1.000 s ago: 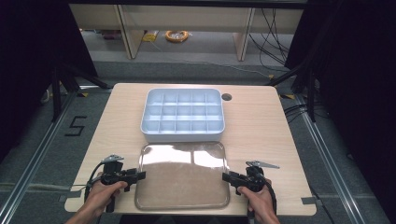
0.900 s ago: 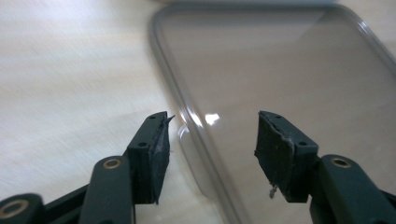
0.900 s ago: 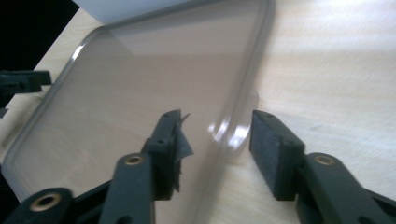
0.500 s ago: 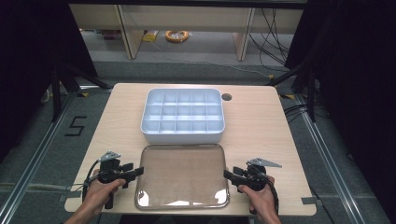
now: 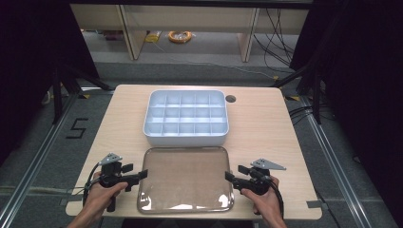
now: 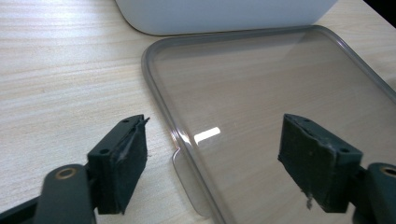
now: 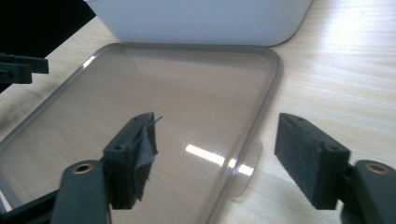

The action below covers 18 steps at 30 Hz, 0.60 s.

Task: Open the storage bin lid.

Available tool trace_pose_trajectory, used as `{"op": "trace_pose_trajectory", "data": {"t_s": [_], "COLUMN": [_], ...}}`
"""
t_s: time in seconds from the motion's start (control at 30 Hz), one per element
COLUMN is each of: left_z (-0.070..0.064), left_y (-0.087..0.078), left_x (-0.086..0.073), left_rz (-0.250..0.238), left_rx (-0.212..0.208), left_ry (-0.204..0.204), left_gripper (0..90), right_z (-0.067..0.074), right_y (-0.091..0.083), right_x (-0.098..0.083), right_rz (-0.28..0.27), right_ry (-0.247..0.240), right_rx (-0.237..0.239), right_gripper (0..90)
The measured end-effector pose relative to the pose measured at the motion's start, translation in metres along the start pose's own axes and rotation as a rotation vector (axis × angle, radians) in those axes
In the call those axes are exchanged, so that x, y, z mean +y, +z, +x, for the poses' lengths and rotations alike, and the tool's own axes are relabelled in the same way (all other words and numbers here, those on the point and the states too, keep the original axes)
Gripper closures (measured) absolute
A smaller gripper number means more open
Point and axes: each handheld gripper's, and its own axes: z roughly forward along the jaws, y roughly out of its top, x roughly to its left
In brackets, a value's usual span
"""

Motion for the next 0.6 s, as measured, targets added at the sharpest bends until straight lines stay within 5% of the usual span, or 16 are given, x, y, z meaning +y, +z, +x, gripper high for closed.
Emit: {"op": "trace_pose_trajectory", "data": {"t_s": [0.1, 0.2, 0.23, 0.33, 0.47, 0.5, 0.6], "left_z": [-0.0004, -0.0009, -0.0011, -0.001, -0.002, -0.0027, -0.0039], "left_y": [-0.0001, -0.0006, -0.0007, -0.0016, -0.0022, -0.0015, -0.0015], "left_x": [0.0002, 0.0003, 0.0003, 0.0, -0.0003, -0.0009, -0.0011], "left_rz": [-0.001, -0.002, 0.0, -0.003, 0.001, -0.004, 0.003], "left_rx": [-0.014, -0.013, -0.011, -0.019, -0.027, -0.036, -0.037], "left_ry": [0.007, 0.017, 0.012, 0.017, 0.027, 0.04, 0.048], "left_gripper": [20.1, 16.3, 15.1, 15.1, 15.1, 15.0, 15.1], "right_z": [0.0048, 0.0018, 0.0042, 0.0029, 0.0077, 0.0064, 0.0073], "right_y": [-0.0005, -0.001, -0.0024, -0.0039, -0.0062, -0.0062, -0.0077], "right_x": [0.0, 0.0017, 0.002, 0.0034, 0.0039, 0.0048, 0.0055], "right_rz": [-0.005, -0.029, -0.042, -0.043, -0.044, -0.062, -0.058], "right_ry": [0.035, -0.014, 0.008, -0.032, -0.016, -0.057, -0.075], "right_rx": [0.015, 0.001, 0.015, 0.011, 0.011, 0.012, 0.013], "right_gripper": [26.2, 18.2, 15.9, 15.8, 15.7, 15.7, 15.7]}}
